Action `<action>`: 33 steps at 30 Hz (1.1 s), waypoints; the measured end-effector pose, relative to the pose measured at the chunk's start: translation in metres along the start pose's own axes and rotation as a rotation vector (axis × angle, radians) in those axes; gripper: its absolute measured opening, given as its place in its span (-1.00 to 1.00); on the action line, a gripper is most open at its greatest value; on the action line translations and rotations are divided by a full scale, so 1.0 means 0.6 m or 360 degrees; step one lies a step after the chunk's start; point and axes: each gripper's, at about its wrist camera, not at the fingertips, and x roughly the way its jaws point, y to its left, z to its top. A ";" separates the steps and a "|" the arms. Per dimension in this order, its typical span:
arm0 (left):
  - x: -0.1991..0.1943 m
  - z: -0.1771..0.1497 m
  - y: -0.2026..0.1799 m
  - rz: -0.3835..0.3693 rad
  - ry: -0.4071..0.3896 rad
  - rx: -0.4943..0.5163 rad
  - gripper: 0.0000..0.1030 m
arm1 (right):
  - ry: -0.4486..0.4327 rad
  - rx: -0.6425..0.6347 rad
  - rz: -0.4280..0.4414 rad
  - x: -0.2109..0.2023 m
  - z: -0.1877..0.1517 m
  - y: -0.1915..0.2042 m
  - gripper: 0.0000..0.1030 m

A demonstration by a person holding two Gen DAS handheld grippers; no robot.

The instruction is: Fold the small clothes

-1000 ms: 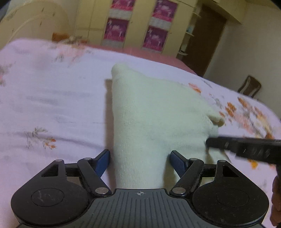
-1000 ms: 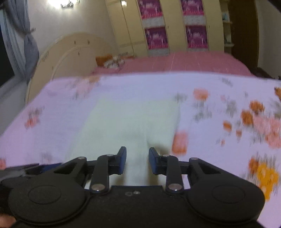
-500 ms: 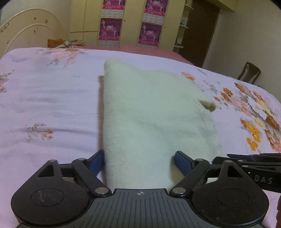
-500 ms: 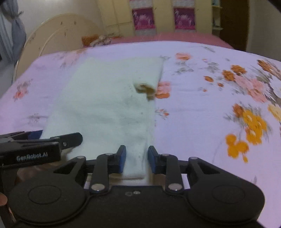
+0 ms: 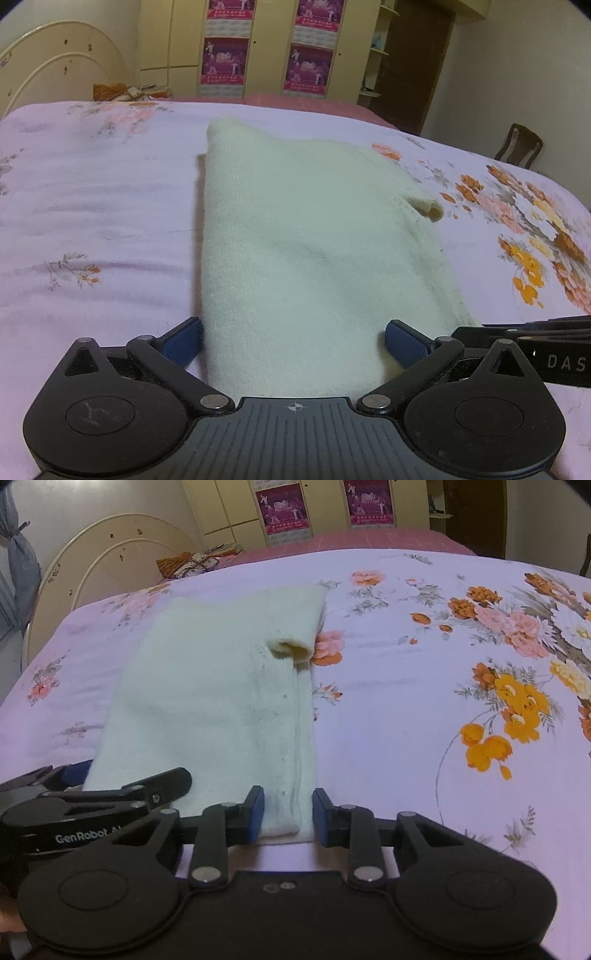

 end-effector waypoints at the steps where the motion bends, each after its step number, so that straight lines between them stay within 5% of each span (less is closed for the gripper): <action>1: -0.001 -0.001 0.001 -0.0004 -0.0002 -0.0003 1.00 | -0.0003 -0.0015 -0.0008 0.000 0.000 0.001 -0.63; 4: -0.007 -0.002 0.010 -0.0046 0.0015 -0.0022 1.00 | -0.0047 -0.0006 -0.0059 -0.008 0.001 0.000 -0.84; 9: -0.020 0.000 0.020 -0.0063 0.0060 -0.0142 1.00 | -0.0047 0.0007 -0.0055 -0.006 -0.007 -0.010 -0.88; 12: -0.021 0.008 0.018 0.0026 0.0112 -0.0170 1.00 | -0.0011 0.0016 -0.0041 -0.005 0.000 -0.013 -0.84; 15: -0.015 0.022 0.012 0.0057 0.0232 -0.0101 1.00 | 0.0030 0.0088 0.0003 -0.008 0.013 -0.018 -0.54; 17: -0.017 0.022 0.018 0.0021 0.0212 -0.0140 1.00 | -0.0050 0.0122 0.0053 -0.025 0.019 -0.020 -0.56; 19: -0.018 0.019 0.018 0.0109 0.0207 -0.0148 1.00 | -0.0121 0.0033 0.0016 -0.035 0.023 -0.007 -0.59; 33: -0.011 0.022 0.027 0.0199 0.0221 -0.0107 1.00 | 0.0005 0.0072 0.0131 0.000 0.000 0.001 -0.54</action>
